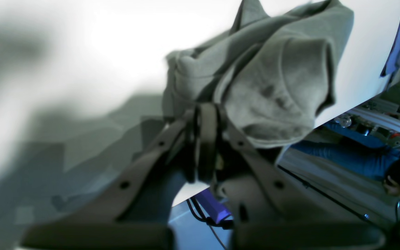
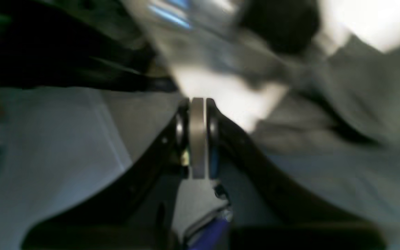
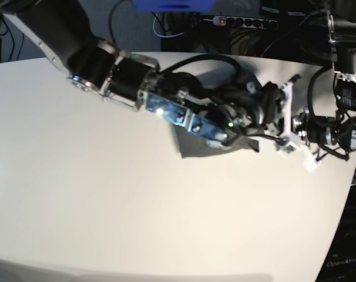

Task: Fold the T-shirt properly
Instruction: 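Hold the bundle between both grippers and squeeze it together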

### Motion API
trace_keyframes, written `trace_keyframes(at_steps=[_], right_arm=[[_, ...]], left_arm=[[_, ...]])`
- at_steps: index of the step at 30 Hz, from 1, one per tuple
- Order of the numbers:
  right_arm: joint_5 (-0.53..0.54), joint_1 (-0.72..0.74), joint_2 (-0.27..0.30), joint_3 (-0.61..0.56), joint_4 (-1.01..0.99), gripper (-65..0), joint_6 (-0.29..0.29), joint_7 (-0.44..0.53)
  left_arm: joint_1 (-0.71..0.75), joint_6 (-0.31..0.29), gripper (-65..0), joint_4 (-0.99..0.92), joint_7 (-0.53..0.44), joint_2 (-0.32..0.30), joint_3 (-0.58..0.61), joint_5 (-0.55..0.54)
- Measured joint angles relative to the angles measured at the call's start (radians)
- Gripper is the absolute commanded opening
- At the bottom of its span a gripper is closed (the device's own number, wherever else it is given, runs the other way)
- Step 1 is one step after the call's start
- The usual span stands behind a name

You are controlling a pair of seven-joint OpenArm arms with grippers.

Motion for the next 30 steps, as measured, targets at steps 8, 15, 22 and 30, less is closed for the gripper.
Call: trace_keyframes(at_steps=[8, 15, 22, 30], right_arm=[[0.004, 0.000, -0.026, 0.000, 0.077, -64.9, 0.006, -0.014], [-0.004, 0.000, 0.148, -0.003, 0.071, -64.9, 0.003, -0.013], [-0.004, 0.006, 0.280, -0.003, 0.073, -64.9, 0.003, -0.003], [-0.129, -0.014, 0.310, -0.042, 0.076, -64.9, 0.117, -0.001]], left_arm=[[-0.002, 0.000, -63.0, 0.000, -0.001, -0.029, -0.004, -0.002], [-0.001, 0.000, -63.1, 0.000, -0.001, -0.023, -0.004, -0.006], [0.001, 0.000, -63.1, 0.001, 0.000, -0.008, -0.004, -0.125], [0.045, 0.003, -63.2, 0.142, 0.001, -0.006, -0.002, -0.264]])
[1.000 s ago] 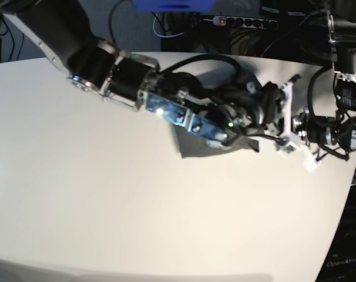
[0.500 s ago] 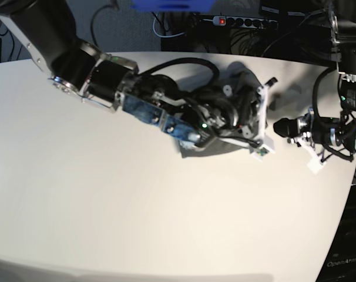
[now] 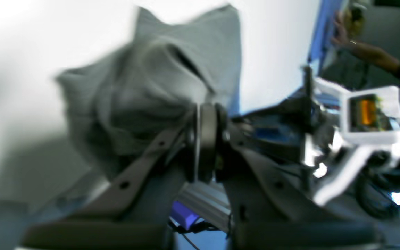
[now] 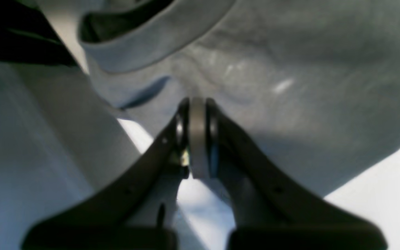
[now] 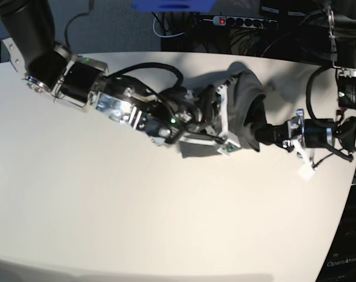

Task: Fold the T-shirt properly
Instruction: 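Hold the bundle between both grippers and squeeze it together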

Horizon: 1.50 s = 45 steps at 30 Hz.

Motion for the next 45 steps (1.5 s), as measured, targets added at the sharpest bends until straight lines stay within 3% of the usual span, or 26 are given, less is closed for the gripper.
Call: trace_keyframes(at_steps=[2, 6, 11, 18, 27, 30, 31, 35, 37, 45], right_arm=[[-0.084, -0.033, 0.001, 0.003, 0.000, -64.9, 0.018, 0.001], [-0.179, -0.089, -0.007, 0.003, -0.003, -64.9, 0.117, -0.001], [-0.277, -0.125, -0.019, 0.006, -0.051, -64.9, 0.145, 0.004], [-0.287, -0.152, -0.024, 0.005, -0.131, -64.9, 0.179, 0.096], [-0.288, -0.152, -0.030, 0.005, -0.134, -64.9, 0.179, 0.103], [-0.288, -0.151, -0.030, 0.005, -0.134, -64.9, 0.179, 0.103], [-0.288, -0.150, -0.030, 0.005, -0.134, -64.9, 0.179, 0.102], [-0.288, -0.149, -0.029, 0.005, -0.137, -64.9, 0.186, 0.103], [-0.288, -0.149, -0.030, 0.005, -0.137, -64.9, 0.185, 0.101], [-0.288, -0.146, -0.030, 0.005, -0.137, -64.9, 0.186, 0.102]], left_arm=[[0.005, 0.000, -63.2, 0.000, -0.001, -0.001, 0.001, -0.003], [0.005, 0.000, -63.2, 0.001, -0.001, -0.001, 0.001, -0.042], [0.003, 0.000, -63.2, 0.001, -0.001, 0.006, 0.002, -0.063], [-0.008, 0.000, -63.2, -0.008, -0.001, -0.028, 0.000, -0.067], [-0.065, 0.000, -63.2, -0.169, -0.005, -0.014, 0.000, -0.064], [-0.071, 0.000, -63.2, -0.169, -0.006, 0.023, 0.000, -0.066], [-0.070, 0.016, -63.2, -0.171, -0.005, 0.037, 0.005, -0.067], [-0.062, 0.175, -63.2, -0.173, -0.002, 0.042, 0.007, -0.062], [-0.063, 0.216, -63.2, -0.173, -0.009, 0.036, 0.005, -0.063], [-0.061, 0.244, -63.2, -0.175, -0.012, 0.028, 0.004, -0.059]])
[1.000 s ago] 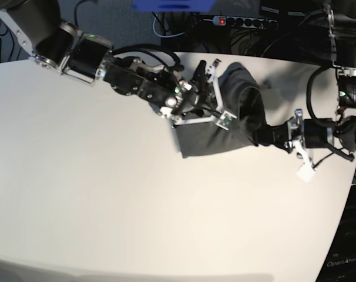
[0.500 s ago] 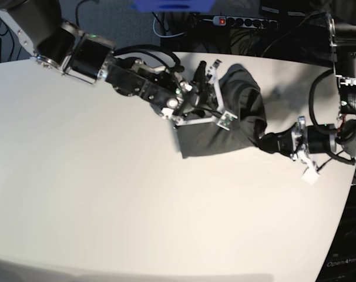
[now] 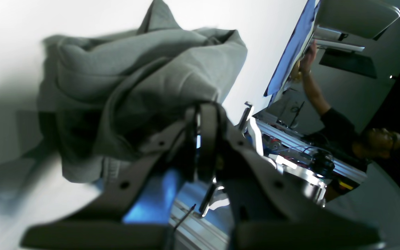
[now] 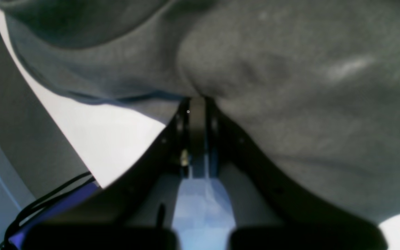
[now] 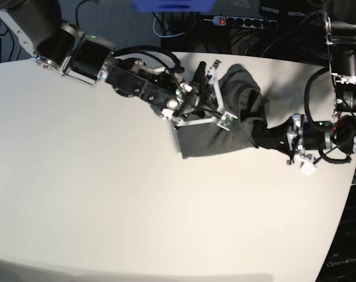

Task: Fold the T-shirt properly
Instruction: 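Hold the bundle between both grippers and squeeze it together, then lift both grippers and reposition them on opposite sides of the bundle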

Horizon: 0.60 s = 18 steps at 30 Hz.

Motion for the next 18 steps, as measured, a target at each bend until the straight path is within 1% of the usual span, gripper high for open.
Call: trace_keyframes(at_steps=[11, 15, 18], right_arm=[[0.000, 0.000, 0.000, 0.000, -0.001, -64.9, 0.000, 0.000], [0.008, 0.005, -0.002, 0.004, -0.034, -64.9, 0.007, 0.021], [0.013, 0.010, -0.009, 0.006, -0.057, -64.9, 0.007, 0.035]], left_arm=[[-0.001, 0.000, -63.2, 0.005, 0.000, 0.000, 0.003, 0.000], [-0.003, 0.000, -63.2, 0.007, 0.001, 0.001, 0.083, 0.000], [-0.001, 0.000, -63.2, 0.006, 0.003, 0.008, 0.105, -0.001]])
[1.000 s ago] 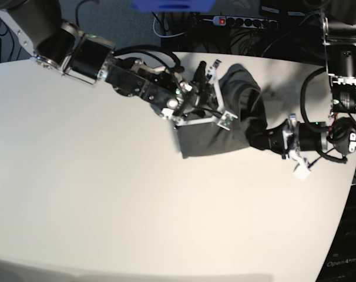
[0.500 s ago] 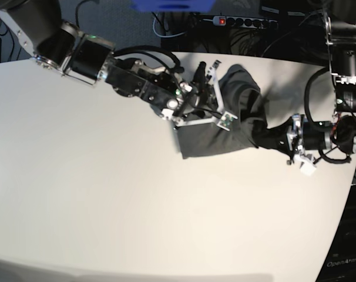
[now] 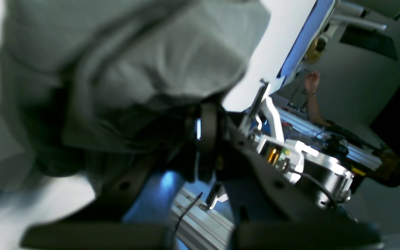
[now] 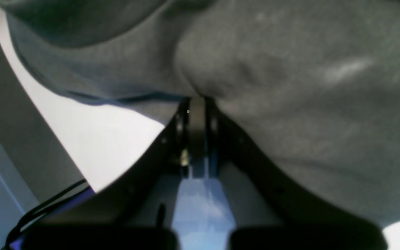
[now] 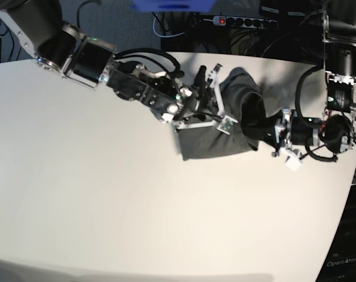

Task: Fold the T-shirt properly
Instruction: 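Lift both grippers and reposition them on opposite sides of the bundle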

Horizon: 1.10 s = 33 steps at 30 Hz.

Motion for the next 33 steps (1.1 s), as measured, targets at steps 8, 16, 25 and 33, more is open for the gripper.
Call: trace_keyframes(at_steps=[8, 16, 25, 33], right_arm=[[0.000, 0.000, 0.000, 0.000, -0.001, -64.9, 0.000, 0.010], [0.004, -0.006, -0.002, 0.071, -0.008, -64.9, 0.000, -0.003], [-0.001, -0.008, 0.003, 0.080, -0.008, -64.9, -0.003, -0.003], [-0.005, -0.009, 0.003, 0.080, -0.004, -64.9, -0.003, -0.005]], left_arm=[[0.006, 0.000, -63.2, -0.002, -0.003, -0.008, -0.003, 0.000], [0.017, 0.008, -63.2, -0.007, -0.002, -0.026, -0.005, 0.132], [0.011, 0.007, -63.2, -0.007, -0.003, 0.056, -0.009, 0.294], [-0.014, 0.007, -63.2, -0.008, 0.008, 0.130, -0.035, 0.460]])
